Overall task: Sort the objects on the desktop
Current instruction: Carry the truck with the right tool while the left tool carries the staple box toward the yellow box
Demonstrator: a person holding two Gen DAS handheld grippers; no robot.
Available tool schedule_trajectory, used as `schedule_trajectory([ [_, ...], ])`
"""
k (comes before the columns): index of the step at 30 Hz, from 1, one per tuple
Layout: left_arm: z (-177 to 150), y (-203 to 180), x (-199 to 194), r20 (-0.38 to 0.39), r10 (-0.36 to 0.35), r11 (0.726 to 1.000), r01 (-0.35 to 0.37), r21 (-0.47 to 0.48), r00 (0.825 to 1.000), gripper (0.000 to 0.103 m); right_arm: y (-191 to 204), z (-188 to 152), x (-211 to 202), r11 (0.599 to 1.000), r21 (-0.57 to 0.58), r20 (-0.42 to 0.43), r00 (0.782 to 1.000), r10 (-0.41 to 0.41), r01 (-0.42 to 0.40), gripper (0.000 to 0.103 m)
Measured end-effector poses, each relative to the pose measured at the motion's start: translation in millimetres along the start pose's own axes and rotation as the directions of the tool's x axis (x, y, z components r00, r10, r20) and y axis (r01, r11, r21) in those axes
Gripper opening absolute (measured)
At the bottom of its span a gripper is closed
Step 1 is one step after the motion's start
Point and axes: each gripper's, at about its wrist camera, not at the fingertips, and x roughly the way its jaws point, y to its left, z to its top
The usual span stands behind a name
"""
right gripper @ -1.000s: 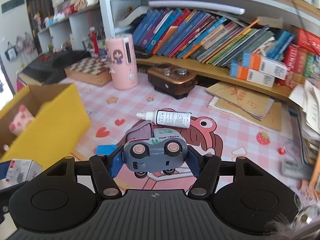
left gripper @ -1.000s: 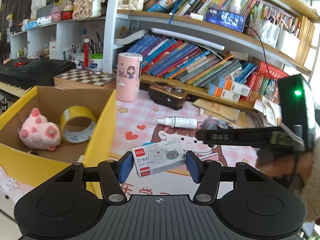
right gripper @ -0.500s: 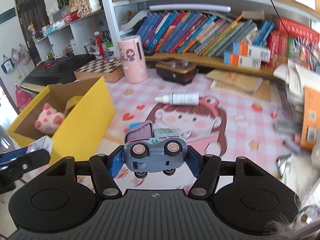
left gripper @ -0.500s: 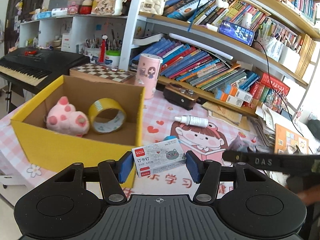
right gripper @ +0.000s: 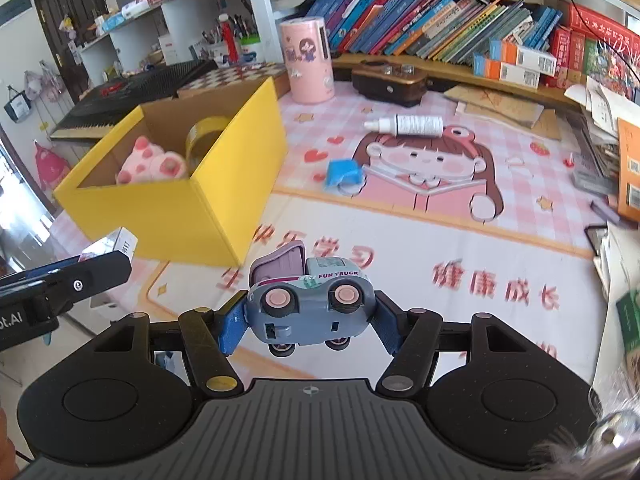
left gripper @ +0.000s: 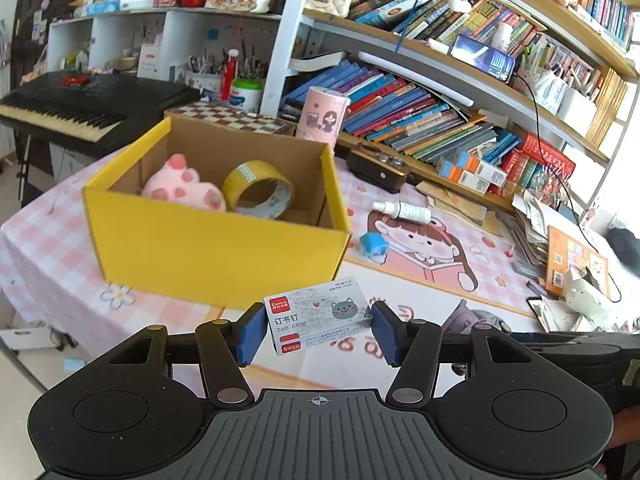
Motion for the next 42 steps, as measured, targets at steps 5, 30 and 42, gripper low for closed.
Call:
schedule_trajectory([
  [5, -9, 18, -16, -0.009, -0.003, 1.0, 0.003, -0.007, 1.0, 0.056, 21, -16, -5, 1.0, -0.001, -0.007, 1.0, 0.006, -0.006, 0.062],
  [30, -38, 67, -81, 0.03, -0.019, 0.999, 0.02, -0.03, 0.999, 0.056, 98, -64, -39, 0.999, -0.044, 0.001, 1.0, 0.023, -0.023, 0.062],
  [42, -43, 86, -103, 0.067, 0.018, 0.998, -0.014, -0.068, 0.998, 0.056, 124, -67, -43, 0.994, -0.096, 0.008, 0.998, 0.058, -0.057, 0.062],
])
